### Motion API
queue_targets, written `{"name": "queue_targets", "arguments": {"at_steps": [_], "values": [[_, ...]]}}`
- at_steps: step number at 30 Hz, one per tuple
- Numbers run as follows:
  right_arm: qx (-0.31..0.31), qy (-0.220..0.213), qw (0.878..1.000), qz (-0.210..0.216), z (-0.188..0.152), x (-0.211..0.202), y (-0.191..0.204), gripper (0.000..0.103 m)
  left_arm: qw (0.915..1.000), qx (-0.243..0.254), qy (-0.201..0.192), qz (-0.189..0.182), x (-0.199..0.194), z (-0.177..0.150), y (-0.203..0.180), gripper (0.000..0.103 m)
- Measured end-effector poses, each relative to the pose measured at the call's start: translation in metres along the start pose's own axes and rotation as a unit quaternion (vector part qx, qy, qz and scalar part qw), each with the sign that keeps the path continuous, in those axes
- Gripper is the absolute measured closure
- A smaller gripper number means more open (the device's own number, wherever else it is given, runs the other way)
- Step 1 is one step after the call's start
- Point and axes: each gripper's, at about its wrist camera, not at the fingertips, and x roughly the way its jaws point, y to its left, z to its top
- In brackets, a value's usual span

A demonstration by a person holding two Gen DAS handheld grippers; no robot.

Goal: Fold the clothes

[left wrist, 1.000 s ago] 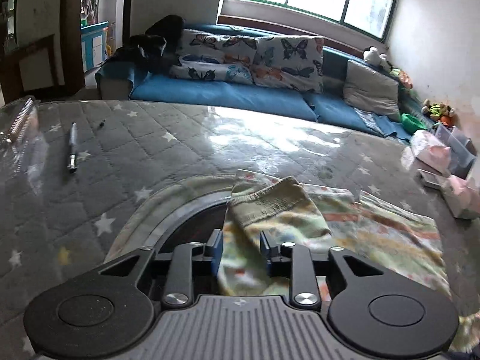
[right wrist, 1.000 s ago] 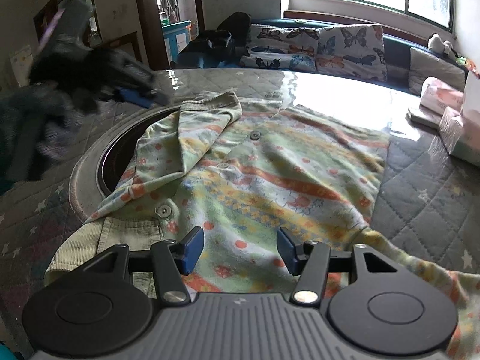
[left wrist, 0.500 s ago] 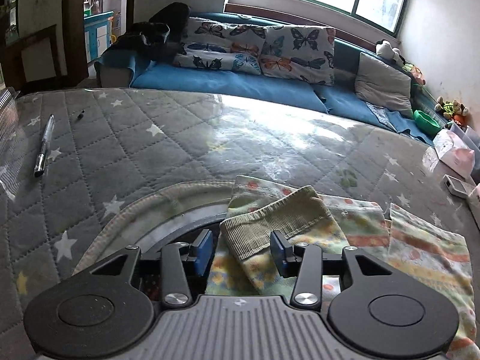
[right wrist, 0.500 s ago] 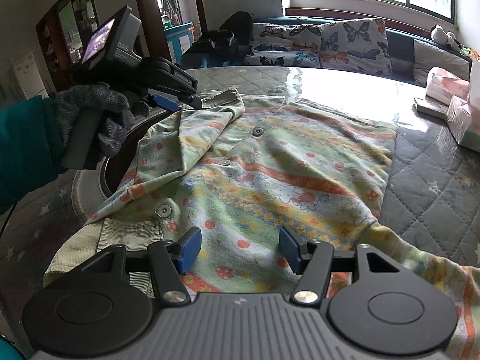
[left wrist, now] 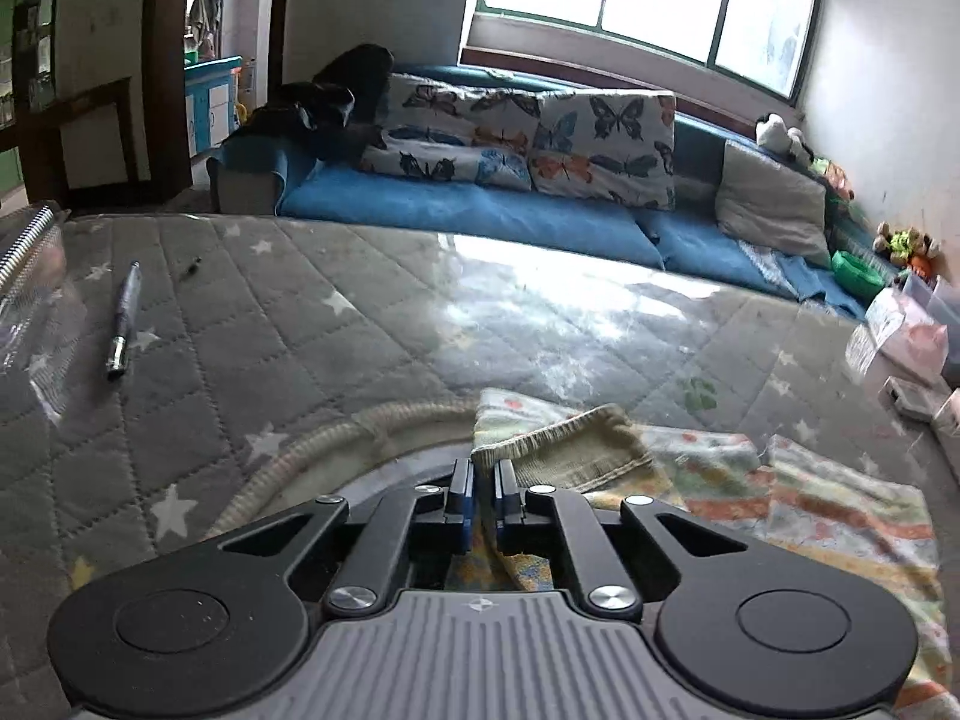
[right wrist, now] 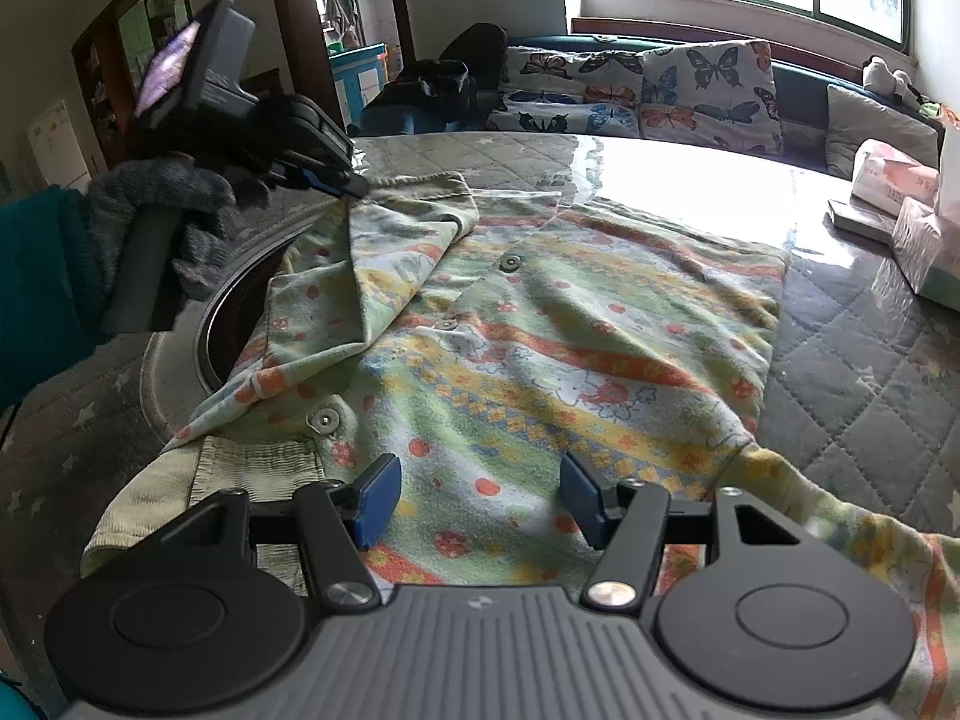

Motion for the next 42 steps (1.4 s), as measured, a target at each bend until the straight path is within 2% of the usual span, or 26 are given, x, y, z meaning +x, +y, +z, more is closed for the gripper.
{"name": "queue_targets", "arguments": {"at_steps": [7,13,18,22,28,35,42], "values": [[-0.006,0.003,1.000,-0.008,0.000,0.001,0.004,0.042,0.9990,0.044,-0.006,0.008,-0.002,0.000,-0.006,0.096],[-0.006,0.003,1.000,-0.005,-0.001,-0.001,0.002,0.042,0.9988,0.048,0.004,0.011,0.010,-0.005,-0.003,0.096],[-0.010,0.004,1.000,-0.003,0.000,0.001,0.004,0.037,0.9981,0.060,-0.002,0.017,0.011,-0.010,-0.004,0.096],[-0.007,0.003,1.000,0.000,-0.001,0.000,0.002,0.037,0.9988,0.046,-0.011,0.014,0.006,-0.009,-0.001,0.096],[-0.008,0.002,1.000,-0.002,-0.002,0.001,0.003,0.036,0.9977,0.038,-0.051,0.026,-0.021,-0.001,0.010,0.096],[-0.006,0.002,1.000,-0.003,-0.001,0.001,0.003,0.036,0.9955,-0.006,-0.085,0.043,-0.071,0.000,0.055,0.097],[-0.024,0.005,1.000,-0.011,-0.001,0.000,0.009,0.036,0.9891,-0.053,-0.098,0.097,-0.121,-0.021,0.119,0.097]]}}
